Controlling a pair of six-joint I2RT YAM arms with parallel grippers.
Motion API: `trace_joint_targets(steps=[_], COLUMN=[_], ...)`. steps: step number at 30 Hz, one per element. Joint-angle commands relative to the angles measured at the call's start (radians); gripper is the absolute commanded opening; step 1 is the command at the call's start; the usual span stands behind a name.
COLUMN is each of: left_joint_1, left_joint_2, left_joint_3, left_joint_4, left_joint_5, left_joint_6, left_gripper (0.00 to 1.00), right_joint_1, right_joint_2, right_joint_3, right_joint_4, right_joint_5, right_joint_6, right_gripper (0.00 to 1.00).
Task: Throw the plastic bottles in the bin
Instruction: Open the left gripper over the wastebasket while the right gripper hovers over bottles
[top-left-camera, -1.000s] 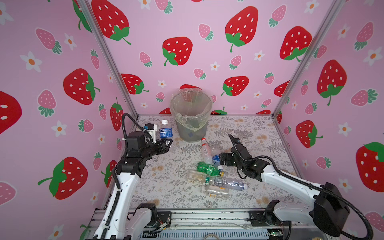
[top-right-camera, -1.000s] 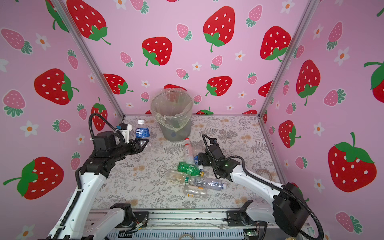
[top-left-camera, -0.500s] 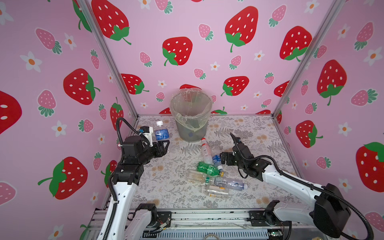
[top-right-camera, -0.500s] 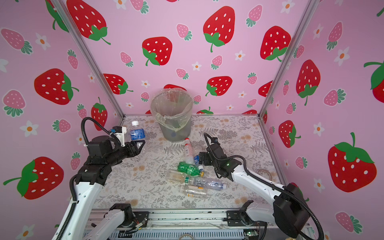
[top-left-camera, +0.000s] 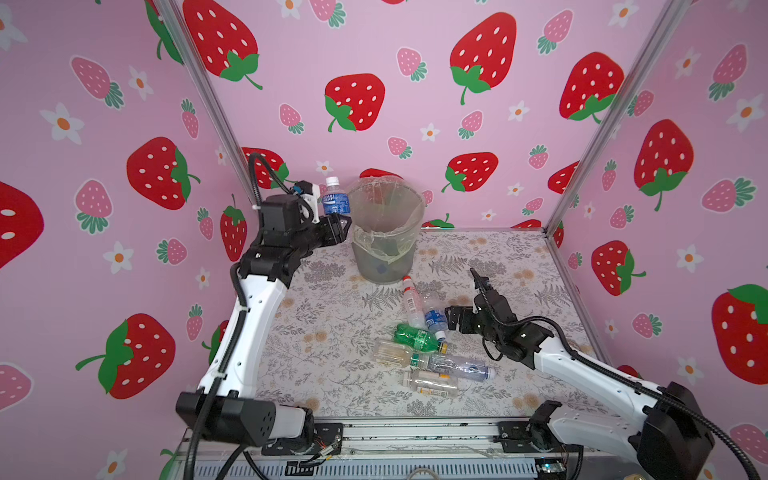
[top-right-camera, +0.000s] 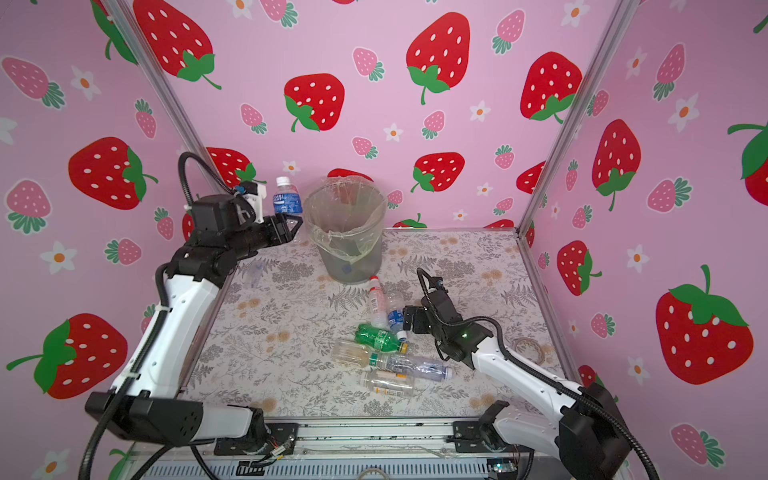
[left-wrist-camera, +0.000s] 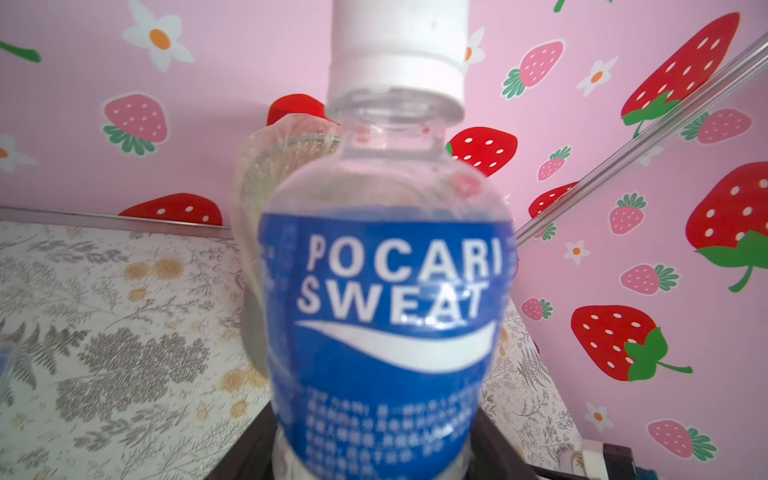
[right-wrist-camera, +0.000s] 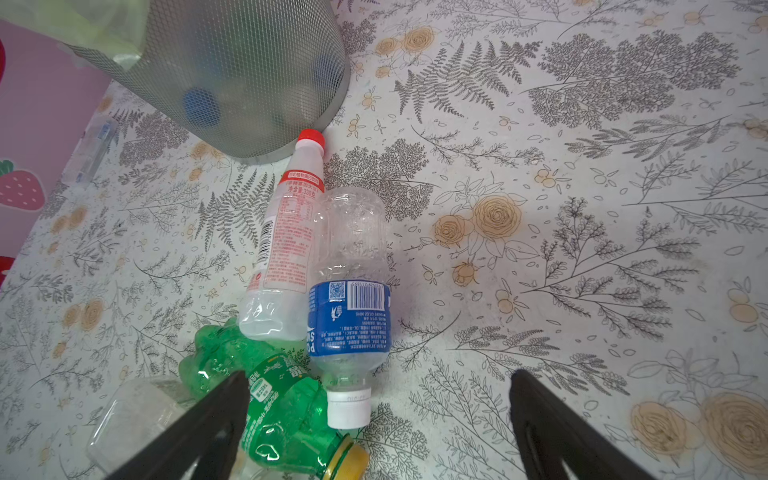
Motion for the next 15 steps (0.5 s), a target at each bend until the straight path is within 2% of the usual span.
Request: trace_joint_targets(steps=[1, 2, 5, 11, 15], left_joint_1=[-0.041, -0.042, -0.038, -0.040, -0.040], left_joint_2=[0.175, 0.228, 0.306, 0.209, 0.179], left_joint_3=[0.230, 0.307, 0.469, 0.444, 0.460], left_joint_4=[-0.081, -0.124, -0.204, -0.086, -0.136], left_joint_5=[-0.057, -0.078, -0.113, -0.071, -0.052], left_joint_6=[0.017, 0.012, 0.013, -0.009, 0.015], left_gripper=[0.75, 1.00, 0.99, 0.99, 0.99], right_joint_1=[-0.008, -0.008, -0.008, -0.008, -0.009], right_joint_2=[-0.037, -0.045, -0.070, -0.105, -0.094], right_joint_3=[-0.019, -0.021, -0.024, -0.043, -0.039], right_joint_4=[-0.017, -0.022, -0.026, -0.026, -0.030], right_joint_5=[0.001, 0.003, -0.011, -0.002, 0.001], right_joint_6=[0.020, 0.025, 0.041, 0.051, 0.047], right_gripper=[0.99, 0.99, 0.99, 0.99, 0.99])
